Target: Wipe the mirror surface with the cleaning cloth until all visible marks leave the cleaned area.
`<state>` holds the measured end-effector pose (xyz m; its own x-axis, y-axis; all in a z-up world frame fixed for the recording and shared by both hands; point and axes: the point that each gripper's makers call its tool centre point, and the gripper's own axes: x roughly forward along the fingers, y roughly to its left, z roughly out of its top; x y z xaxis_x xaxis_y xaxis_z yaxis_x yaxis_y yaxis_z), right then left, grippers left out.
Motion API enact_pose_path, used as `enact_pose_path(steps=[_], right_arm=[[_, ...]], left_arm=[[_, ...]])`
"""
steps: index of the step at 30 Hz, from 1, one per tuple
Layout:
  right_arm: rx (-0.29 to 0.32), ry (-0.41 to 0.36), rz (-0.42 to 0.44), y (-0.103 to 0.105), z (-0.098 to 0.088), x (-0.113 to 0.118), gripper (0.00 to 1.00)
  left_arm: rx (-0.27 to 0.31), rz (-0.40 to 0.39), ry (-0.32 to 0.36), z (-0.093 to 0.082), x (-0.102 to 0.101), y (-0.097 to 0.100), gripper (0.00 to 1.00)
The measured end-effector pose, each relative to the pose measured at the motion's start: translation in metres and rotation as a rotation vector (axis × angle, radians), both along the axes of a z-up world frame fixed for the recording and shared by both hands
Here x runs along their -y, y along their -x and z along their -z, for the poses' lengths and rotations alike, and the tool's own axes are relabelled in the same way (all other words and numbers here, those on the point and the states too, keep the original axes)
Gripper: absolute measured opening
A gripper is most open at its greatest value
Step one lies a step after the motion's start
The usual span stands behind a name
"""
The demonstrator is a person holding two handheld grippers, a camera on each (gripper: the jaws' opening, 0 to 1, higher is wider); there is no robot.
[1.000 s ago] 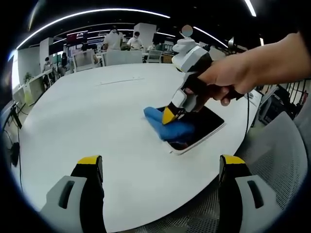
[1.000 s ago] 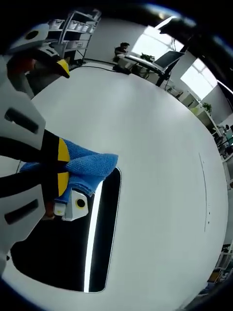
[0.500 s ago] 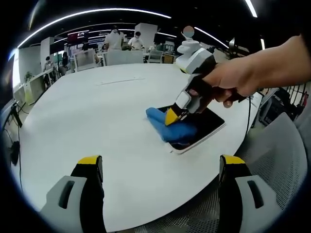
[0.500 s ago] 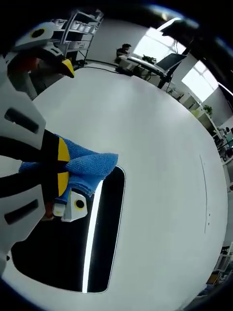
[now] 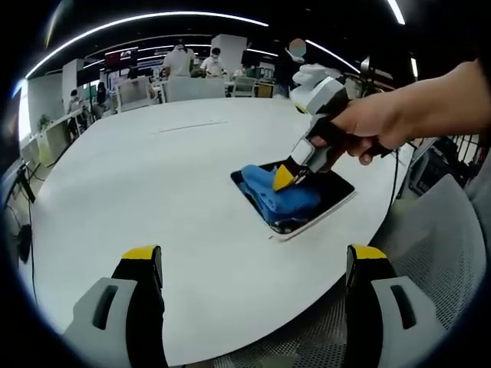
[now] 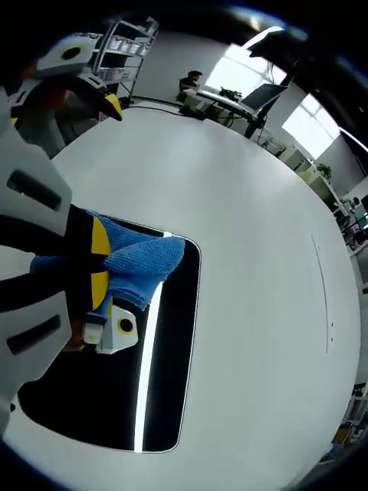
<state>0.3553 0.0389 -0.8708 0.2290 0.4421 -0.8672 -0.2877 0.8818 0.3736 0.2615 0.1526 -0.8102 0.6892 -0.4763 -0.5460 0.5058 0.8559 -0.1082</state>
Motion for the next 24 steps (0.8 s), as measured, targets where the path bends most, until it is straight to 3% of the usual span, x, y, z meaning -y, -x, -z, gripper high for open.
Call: enact_pose_path(steps=[24], right_arm=[[0.003, 0.010, 0.046, -0.001, 0.000, 0.068, 0.00]], left_arm=[[-0.004, 0.003, -0.004, 0.001, 0.000, 0.001, 0.99]])
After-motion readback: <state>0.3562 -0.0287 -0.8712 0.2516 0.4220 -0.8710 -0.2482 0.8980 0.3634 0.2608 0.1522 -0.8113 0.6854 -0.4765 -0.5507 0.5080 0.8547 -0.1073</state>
